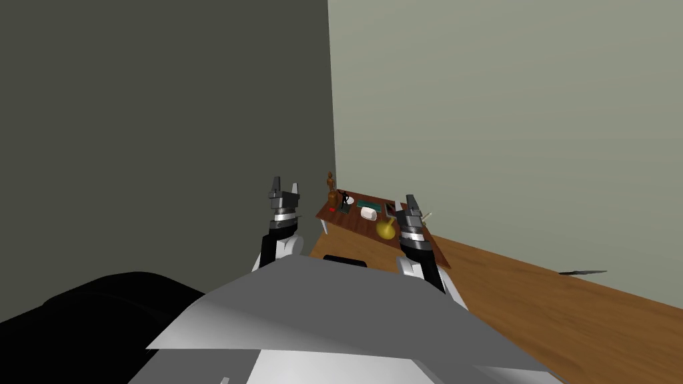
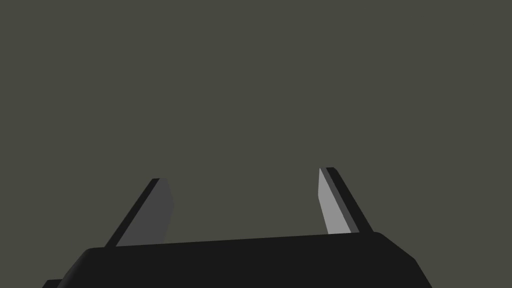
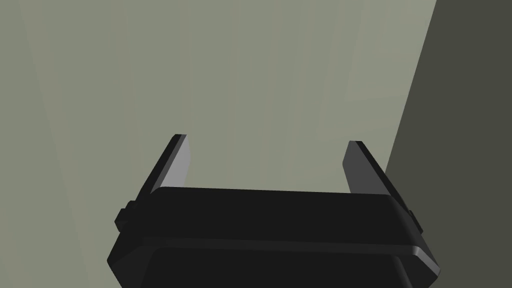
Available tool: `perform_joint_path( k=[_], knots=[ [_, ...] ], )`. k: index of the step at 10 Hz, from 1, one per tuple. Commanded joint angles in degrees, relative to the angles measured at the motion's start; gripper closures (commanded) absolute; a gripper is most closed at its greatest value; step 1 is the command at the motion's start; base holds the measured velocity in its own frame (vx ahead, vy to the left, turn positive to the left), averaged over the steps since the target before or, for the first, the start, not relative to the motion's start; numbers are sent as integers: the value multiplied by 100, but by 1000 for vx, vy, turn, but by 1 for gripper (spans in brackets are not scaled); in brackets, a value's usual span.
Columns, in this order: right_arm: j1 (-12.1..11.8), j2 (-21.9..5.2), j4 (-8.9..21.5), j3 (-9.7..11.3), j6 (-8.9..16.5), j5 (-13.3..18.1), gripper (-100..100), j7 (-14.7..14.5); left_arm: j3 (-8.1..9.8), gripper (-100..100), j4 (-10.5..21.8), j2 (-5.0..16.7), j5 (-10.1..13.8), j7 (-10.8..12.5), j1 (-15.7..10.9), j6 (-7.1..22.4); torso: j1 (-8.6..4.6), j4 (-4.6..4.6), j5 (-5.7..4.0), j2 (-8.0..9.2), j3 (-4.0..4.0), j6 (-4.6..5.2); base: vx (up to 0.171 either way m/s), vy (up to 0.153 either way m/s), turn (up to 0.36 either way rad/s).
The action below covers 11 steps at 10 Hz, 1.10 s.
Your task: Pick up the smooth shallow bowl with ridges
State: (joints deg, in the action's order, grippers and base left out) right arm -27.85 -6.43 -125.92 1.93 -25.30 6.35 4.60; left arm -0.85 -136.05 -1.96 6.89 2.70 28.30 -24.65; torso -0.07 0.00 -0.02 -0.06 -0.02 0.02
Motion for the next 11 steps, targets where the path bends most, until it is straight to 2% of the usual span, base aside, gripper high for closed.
perform_joint_path(
  k=[1, 3, 11],
  knots=[
    [0, 0, 0, 0, 0, 0, -100, 0, 0, 0, 0, 0, 0, 0, 0, 0, 0, 0, 0, 0, 0, 0, -2, -10, -28],
    [26, 6, 206, 137, 88, 258, -100, -6, 0, 0, 0, 0, 0, 0, 0, 0, 5, 0, 0, -1, 0, -1, 4, 29, 83],
    [26, 6, 206, 137, 88, 258, -100, -6, 0, 0, 0, 0, 0, 0, 0, 0, -10, 0, -2, 2, 1, 2, 0, 0, 0]
  ],
)
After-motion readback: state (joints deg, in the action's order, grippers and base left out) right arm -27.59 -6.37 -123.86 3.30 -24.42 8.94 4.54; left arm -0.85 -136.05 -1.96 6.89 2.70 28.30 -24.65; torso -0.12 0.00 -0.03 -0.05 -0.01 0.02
